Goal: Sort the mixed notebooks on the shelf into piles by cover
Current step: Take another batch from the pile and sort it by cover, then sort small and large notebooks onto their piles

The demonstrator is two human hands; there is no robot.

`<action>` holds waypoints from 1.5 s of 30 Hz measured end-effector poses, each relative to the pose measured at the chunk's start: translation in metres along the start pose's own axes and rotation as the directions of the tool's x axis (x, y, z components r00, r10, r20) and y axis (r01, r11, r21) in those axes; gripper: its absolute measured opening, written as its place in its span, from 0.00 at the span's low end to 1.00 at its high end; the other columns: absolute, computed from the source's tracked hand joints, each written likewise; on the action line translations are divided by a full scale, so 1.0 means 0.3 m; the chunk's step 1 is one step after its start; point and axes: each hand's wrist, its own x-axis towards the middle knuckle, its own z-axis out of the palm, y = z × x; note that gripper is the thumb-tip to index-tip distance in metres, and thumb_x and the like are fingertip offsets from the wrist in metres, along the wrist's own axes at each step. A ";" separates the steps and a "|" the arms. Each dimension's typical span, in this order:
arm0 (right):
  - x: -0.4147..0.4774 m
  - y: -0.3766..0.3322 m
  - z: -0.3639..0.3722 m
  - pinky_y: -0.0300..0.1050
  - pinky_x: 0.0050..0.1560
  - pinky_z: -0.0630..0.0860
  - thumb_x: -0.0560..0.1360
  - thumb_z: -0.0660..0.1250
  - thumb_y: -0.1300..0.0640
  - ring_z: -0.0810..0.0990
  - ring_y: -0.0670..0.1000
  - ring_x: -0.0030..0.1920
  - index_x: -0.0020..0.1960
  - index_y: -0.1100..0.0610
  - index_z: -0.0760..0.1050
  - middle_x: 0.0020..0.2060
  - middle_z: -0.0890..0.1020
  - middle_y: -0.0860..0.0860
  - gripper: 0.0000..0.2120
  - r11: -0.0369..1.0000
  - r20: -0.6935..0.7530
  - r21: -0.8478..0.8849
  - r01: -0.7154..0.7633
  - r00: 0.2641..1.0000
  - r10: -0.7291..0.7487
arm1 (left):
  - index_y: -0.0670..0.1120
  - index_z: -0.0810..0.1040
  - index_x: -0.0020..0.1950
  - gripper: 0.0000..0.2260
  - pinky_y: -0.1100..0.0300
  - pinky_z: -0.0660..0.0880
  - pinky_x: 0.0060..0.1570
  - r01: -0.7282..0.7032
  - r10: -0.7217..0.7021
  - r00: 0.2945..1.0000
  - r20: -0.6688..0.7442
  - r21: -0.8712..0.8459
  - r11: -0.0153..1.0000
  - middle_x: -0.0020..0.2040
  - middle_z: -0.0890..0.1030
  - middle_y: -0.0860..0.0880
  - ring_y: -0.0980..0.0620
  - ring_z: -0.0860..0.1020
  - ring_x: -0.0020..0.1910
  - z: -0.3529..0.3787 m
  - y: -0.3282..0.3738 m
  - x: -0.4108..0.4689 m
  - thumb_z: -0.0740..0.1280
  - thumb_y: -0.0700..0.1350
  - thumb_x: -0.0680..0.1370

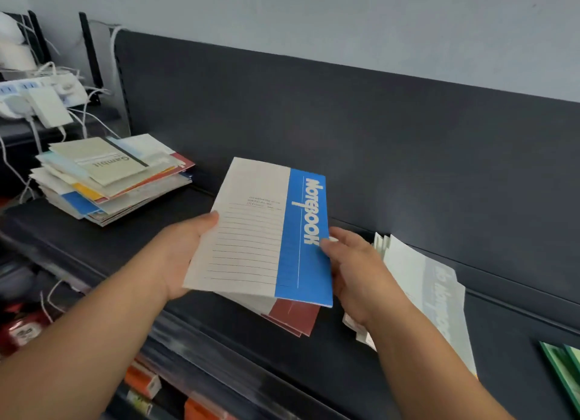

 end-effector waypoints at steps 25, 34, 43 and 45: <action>0.095 0.118 0.376 0.58 0.77 0.52 0.83 0.53 0.44 0.54 0.57 0.79 0.77 0.52 0.59 0.78 0.60 0.51 0.25 -0.065 0.038 -0.998 0.022 0.965 -0.260 | 0.51 0.61 0.77 0.26 0.53 0.61 0.72 -0.284 0.471 0.855 0.218 0.956 0.073 0.76 0.64 0.51 0.49 0.61 0.75 -0.264 0.001 0.109 0.62 0.55 0.80; 0.161 0.191 0.952 0.44 0.71 0.62 0.83 0.58 0.48 0.66 0.52 0.74 0.76 0.55 0.64 0.74 0.68 0.52 0.24 0.409 0.054 -0.893 0.189 0.946 -0.320 | 0.48 0.64 0.76 0.26 0.53 0.60 0.71 -0.228 0.582 0.796 0.166 0.973 0.035 0.74 0.67 0.48 0.47 0.63 0.73 -0.890 0.250 0.093 0.61 0.55 0.80; 0.291 0.114 1.200 0.41 0.53 0.69 0.82 0.59 0.46 0.75 0.47 0.56 0.72 0.54 0.69 0.59 0.76 0.46 0.22 0.772 -0.140 -0.631 0.080 0.967 -0.215 | 0.45 0.64 0.75 0.27 0.51 0.64 0.68 -0.272 0.592 0.792 0.146 0.954 0.129 0.72 0.69 0.46 0.46 0.66 0.71 -1.095 0.410 0.259 0.62 0.56 0.80; 0.348 0.097 1.211 0.44 0.54 0.71 0.81 0.59 0.44 0.76 0.49 0.58 0.71 0.54 0.69 0.63 0.77 0.49 0.22 0.801 -0.156 -0.597 0.048 0.972 -0.175 | 0.45 0.63 0.76 0.27 0.50 0.63 0.70 -0.272 0.589 0.798 0.127 0.948 0.165 0.73 0.68 0.46 0.46 0.65 0.72 -1.103 0.433 0.304 0.61 0.56 0.80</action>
